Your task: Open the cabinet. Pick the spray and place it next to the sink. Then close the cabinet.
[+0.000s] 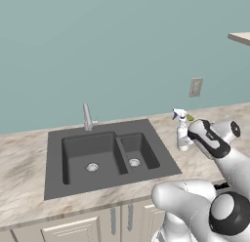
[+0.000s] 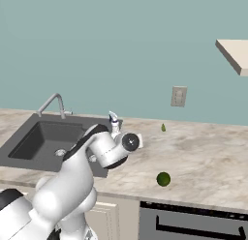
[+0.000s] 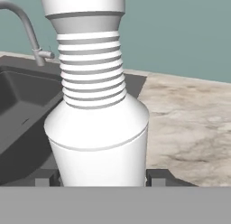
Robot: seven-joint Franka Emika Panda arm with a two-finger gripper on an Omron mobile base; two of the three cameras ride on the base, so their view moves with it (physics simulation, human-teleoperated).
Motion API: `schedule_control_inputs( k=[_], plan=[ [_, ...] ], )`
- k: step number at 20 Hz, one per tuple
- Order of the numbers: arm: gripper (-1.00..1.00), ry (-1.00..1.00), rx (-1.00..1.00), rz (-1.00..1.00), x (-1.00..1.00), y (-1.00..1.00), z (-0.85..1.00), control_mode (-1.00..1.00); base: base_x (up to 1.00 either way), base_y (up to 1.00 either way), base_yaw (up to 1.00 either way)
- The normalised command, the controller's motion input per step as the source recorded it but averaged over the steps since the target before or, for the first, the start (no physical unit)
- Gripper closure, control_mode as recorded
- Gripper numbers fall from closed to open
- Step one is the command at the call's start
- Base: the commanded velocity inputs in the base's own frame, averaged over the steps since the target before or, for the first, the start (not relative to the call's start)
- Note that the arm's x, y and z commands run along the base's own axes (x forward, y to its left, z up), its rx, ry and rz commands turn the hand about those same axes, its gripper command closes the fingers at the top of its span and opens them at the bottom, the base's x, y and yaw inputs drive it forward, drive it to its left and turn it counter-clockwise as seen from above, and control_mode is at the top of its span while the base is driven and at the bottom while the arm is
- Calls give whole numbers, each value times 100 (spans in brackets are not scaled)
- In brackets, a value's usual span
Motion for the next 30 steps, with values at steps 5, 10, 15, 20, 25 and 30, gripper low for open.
schedule_control_inputs(
  k=[5,10,15,20,25,30],
  plan=[
    [100,1,0,0,36,-1,-9,-100,0,0,0],
    [100,3,0,0,36,-7,-11,-100,0,0,0],
    [100,4,0,0,11,-6,-3,-100,0,0,0],
    [100,1,2,1,0,-9,0,-100,0,0,0],
    [100,0,3,1,1,-3,-7,-100,0,0,0],
    [100,0,2,2,0,-1,-24,-100,0,0,0]
  ],
)
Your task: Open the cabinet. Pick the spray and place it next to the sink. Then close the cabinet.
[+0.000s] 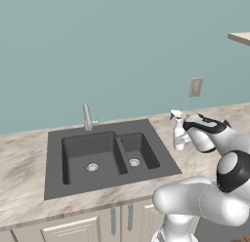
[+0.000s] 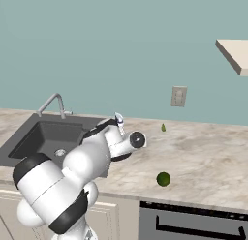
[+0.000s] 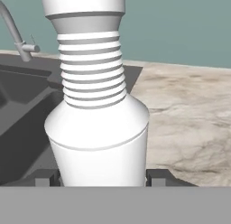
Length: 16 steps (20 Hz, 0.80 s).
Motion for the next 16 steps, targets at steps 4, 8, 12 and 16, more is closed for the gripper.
schedule_control_inputs(
  k=[4,8,12,16],
  plan=[
    [100,0,0,2,0,0,-28,-100,0,0,0],
    [100,0,0,1,0,0,-25,-100,0,0,0],
    [100,0,2,1,0,-3,-7,-100,0,0,0],
    [100,-1,4,1,0,-5,-5,-100,0,0,0]
  ],
)
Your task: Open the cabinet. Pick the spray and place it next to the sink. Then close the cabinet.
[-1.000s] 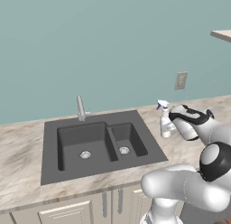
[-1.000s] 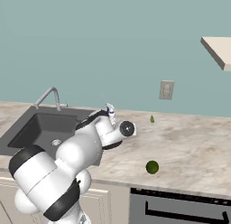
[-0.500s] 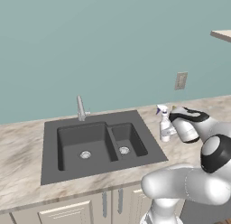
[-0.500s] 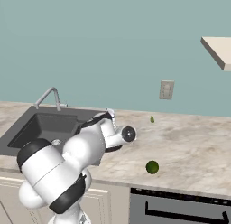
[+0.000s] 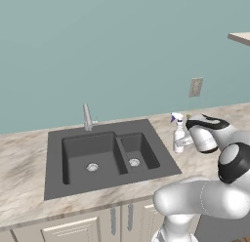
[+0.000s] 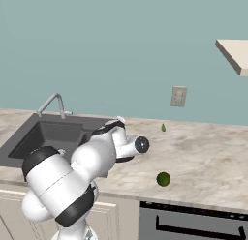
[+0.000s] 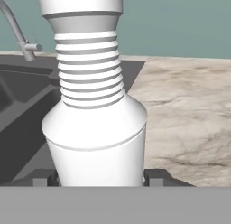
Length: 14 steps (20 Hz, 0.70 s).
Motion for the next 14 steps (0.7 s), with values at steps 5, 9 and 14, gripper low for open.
schedule_control_inputs(
  k=[5,9,14],
  plan=[
    [100,-4,3,0,0,-4,-14,-100,0,0,0],
    [100,-2,0,0,0,-1,-21,-100,0,0,0],
    [100,0,0,0,0,0,-19,-100,0,0,0]
  ],
)
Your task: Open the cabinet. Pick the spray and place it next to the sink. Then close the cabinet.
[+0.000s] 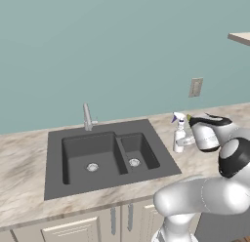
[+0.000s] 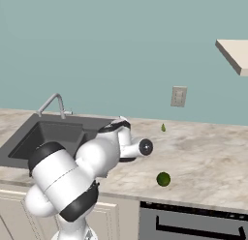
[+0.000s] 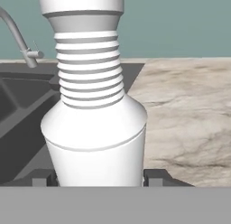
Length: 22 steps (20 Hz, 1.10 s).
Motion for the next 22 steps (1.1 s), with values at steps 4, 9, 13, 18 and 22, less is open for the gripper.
schedule_control_inputs(
  k=[4,9,13,18,22],
  plan=[
    [100,-2,-2,0,0,0,-23,-100,0,0,0],
    [100,-7,-1,1,0,0,-7,-100,0,0,0],
    [100,-15,0,1,0,0,0,-100,0,0,0],
    [100,-2,-4,0,0,0,0,-100,0,0,0],
    [100,1,-10,0,0,0,0,-100,0,0,0]
  ],
)
